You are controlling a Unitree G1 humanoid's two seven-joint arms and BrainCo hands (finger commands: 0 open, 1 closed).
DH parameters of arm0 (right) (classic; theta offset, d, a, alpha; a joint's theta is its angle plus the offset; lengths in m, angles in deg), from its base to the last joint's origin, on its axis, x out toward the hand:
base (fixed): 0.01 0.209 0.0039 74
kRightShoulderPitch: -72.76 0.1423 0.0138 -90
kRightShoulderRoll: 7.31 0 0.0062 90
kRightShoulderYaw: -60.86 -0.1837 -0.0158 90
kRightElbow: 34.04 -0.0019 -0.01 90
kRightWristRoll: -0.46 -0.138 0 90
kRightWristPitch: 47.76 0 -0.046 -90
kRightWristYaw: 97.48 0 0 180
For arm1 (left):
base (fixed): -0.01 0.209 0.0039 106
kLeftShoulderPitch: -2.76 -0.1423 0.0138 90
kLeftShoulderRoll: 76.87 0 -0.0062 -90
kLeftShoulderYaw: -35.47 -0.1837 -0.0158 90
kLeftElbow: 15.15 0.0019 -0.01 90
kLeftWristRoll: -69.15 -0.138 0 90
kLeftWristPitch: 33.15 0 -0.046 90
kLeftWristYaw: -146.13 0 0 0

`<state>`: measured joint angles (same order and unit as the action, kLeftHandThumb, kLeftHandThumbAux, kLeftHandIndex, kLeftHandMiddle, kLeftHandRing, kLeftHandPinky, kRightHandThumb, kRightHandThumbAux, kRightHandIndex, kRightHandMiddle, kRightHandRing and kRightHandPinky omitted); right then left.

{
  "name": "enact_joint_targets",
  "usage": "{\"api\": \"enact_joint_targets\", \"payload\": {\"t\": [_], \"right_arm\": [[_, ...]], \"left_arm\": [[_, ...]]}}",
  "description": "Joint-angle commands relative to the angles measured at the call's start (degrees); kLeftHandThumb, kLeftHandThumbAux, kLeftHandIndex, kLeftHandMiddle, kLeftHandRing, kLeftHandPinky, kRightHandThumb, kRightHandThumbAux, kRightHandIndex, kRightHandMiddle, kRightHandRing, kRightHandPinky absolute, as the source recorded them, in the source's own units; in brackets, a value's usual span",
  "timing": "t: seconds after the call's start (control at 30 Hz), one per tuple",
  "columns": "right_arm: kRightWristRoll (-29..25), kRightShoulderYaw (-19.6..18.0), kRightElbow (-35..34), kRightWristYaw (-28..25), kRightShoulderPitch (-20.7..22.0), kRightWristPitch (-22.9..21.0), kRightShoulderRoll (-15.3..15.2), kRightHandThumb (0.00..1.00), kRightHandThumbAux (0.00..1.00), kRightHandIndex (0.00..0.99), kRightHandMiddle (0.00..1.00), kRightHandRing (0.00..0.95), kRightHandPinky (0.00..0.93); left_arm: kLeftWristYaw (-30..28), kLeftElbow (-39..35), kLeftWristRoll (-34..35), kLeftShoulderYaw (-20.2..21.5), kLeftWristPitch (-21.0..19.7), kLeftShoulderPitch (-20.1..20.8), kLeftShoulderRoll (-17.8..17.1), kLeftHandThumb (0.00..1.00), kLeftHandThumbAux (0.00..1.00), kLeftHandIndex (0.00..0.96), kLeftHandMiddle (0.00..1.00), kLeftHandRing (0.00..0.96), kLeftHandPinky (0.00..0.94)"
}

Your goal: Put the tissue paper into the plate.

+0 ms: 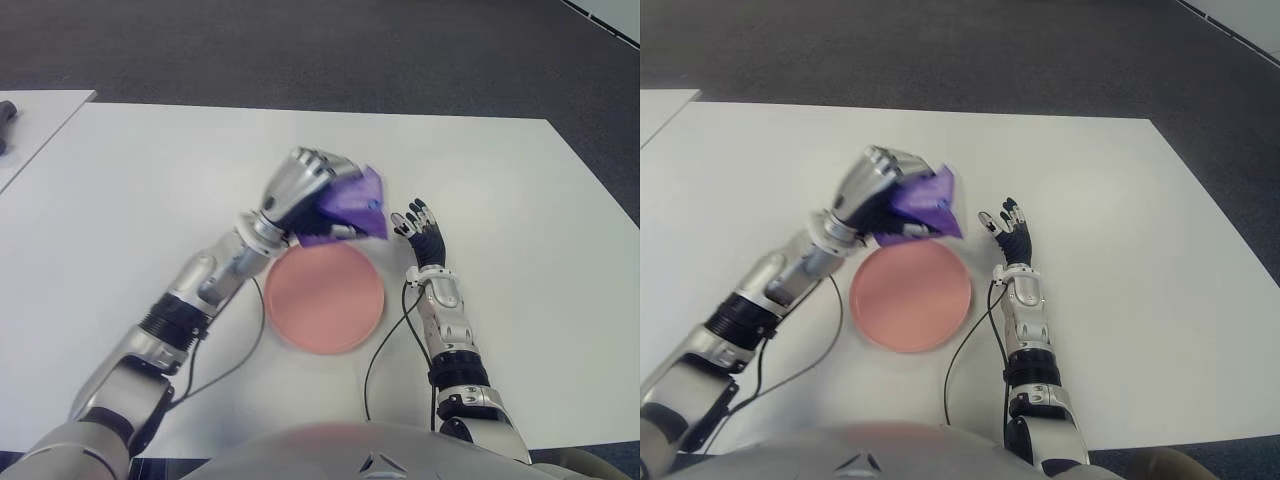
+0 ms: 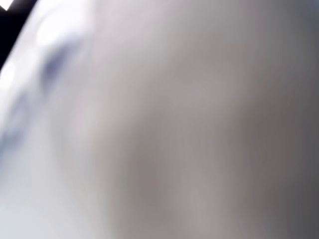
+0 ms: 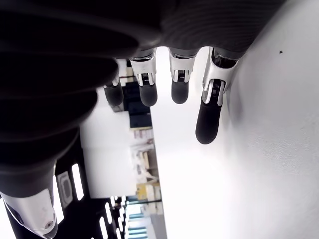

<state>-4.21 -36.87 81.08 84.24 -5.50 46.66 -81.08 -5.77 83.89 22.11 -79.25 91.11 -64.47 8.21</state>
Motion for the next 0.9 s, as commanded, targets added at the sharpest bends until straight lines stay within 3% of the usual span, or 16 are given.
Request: {"api": "enact_joint_targets", "payload": {"t": [0.03,0.5,0.8,0.9], "right_arm": [[0.04,0.14,3.31,0.53,-2.76,-2.18,0.8,0.204,0.66,0.0,0.0,0.0,0.009],[0.14,0.24,3.55,0.7,-2.66,-1.95,0.97,0.204,0.66,0.0,0.0,0.0,0.009],[0.15,0.37,3.36,0.82,-2.82,-1.95,1.03,0.204,0.66,0.0,0.0,0.0,0.009],[0.12,0.37,3.24,0.8,-2.86,-2.01,1.0,0.204,0.66,0.0,0.0,0.0,0.009]], "left_arm": [[-1.89,1.48,-3.06,-2.1,1.69,-0.35,-1.08,0.751,0.695,0.444,0.855,0.86,0.836],[-9.64,1.23,0.16,-1.98,5.48,-2.25,-2.39,0.749,0.695,0.444,0.846,0.854,0.837],[-10.9,5.81,-2.82,-5.94,5.15,-6.54,-1.7,0.749,0.695,0.444,0.843,0.847,0.813],[-13.8,4.91,-2.08,-6.16,4.1,-7.12,-2.13,0.749,0.695,0.444,0.842,0.845,0.815]]}}
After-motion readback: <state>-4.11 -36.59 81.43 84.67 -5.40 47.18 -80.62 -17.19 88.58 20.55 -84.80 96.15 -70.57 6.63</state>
